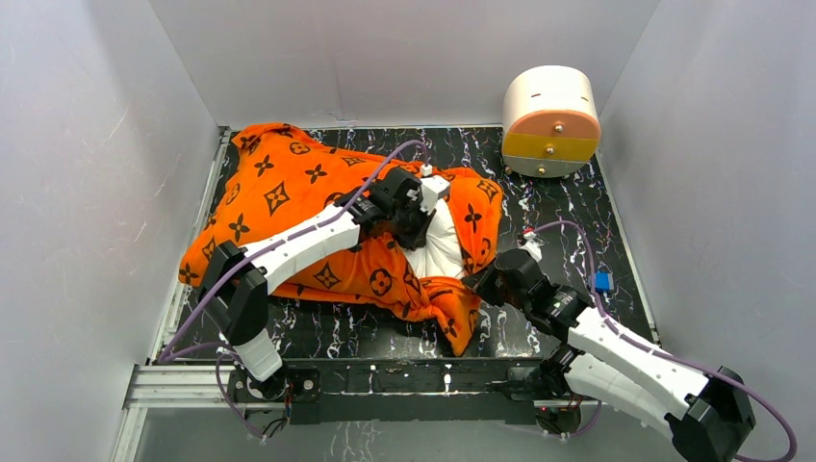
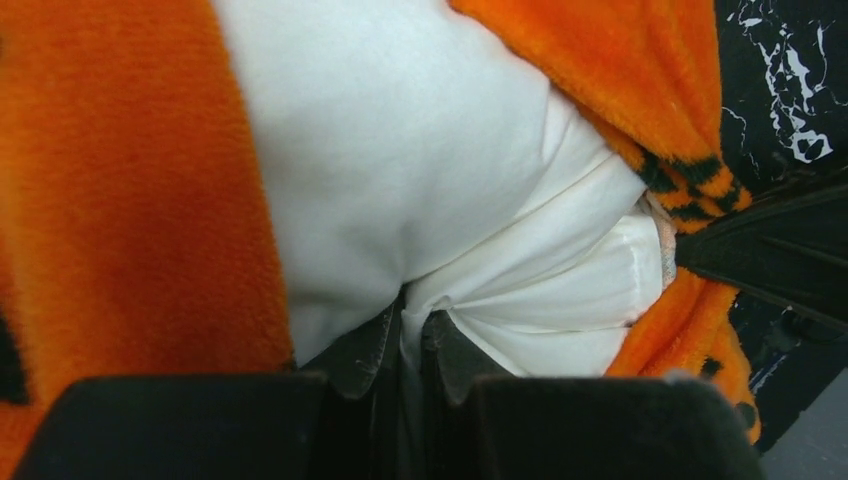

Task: Remove the pillowcase from the pillow
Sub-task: Remove the pillow from the pillowcase.

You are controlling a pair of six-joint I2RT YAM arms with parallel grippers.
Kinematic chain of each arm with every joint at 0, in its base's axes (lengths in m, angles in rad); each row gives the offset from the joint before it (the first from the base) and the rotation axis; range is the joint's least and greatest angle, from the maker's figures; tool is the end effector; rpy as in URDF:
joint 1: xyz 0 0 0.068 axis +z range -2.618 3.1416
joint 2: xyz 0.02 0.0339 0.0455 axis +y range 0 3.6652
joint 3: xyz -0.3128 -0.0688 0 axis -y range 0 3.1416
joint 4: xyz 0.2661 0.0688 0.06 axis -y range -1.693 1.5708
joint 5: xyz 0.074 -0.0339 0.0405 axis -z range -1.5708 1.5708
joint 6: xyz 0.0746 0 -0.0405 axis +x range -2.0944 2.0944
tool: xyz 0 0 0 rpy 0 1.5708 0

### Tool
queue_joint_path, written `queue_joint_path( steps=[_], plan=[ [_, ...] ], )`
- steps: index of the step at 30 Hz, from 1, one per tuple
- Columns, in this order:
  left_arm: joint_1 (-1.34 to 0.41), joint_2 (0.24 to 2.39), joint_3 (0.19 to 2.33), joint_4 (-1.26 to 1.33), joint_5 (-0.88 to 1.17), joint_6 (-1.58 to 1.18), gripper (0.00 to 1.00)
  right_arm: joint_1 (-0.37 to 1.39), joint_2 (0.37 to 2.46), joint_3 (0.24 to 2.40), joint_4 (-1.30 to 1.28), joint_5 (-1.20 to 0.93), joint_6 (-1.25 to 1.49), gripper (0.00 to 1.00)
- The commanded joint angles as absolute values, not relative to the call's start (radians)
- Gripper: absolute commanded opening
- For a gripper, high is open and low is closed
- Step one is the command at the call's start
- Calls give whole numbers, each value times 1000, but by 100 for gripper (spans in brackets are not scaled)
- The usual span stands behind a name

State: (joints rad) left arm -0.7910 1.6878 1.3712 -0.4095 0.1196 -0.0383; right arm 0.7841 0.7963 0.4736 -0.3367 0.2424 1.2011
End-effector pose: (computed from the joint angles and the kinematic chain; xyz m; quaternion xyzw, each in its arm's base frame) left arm 0.3022 -0.3183 0.3000 0.3574 0.8378 -0.2147 0.3525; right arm 0.1460 0.1203 0.2199 0.2366 0.8610 0.3065 0.3297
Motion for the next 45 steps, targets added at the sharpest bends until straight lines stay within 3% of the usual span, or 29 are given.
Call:
queue_joint_path(
  steps=[1, 9, 14, 19, 24, 28, 29, 32, 33, 38, 45],
  plan=[
    [-563, 1641, 1413, -398, -134, -74, 0, 790, 844, 308, -615, 19, 1114, 0],
    [-537, 1665, 1440, -405, -49, -114, 0, 790, 834, 308, -621, 84, 1135, 0],
    [-534, 1641, 1416, -377, 46, -168, 0, 810, 1046, 378, -613, 131, 1057, 0],
    [-463, 1678, 1531, -432, 99, -121, 0, 907, 1278, 475, -656, 234, 1056, 0],
    [-438, 1692, 1562, -459, 152, -123, 0, 970, 1403, 546, -716, 372, 1097, 0],
    [-442, 1678, 1525, -456, 357, -124, 1, 970, 1415, 564, -696, 384, 1101, 0],
    [-450, 1669, 1508, -454, 414, -121, 8, 971, 1394, 564, -662, 362, 1088, 0],
    [-519, 1614, 1453, -457, 411, -87, 45, 969, 1308, 559, -506, 283, 1098, 0],
    [-557, 1587, 1422, -455, 376, -69, 50, 968, 1275, 548, -443, 264, 1109, 0],
    [-699, 1495, 1369, -471, 217, 18, 65, 957, 1142, 482, -279, 341, 1230, 0],
    [-807, 1494, 1320, -511, 124, 73, 75, 873, 1044, 401, -122, 288, 1235, 0]
  ],
)
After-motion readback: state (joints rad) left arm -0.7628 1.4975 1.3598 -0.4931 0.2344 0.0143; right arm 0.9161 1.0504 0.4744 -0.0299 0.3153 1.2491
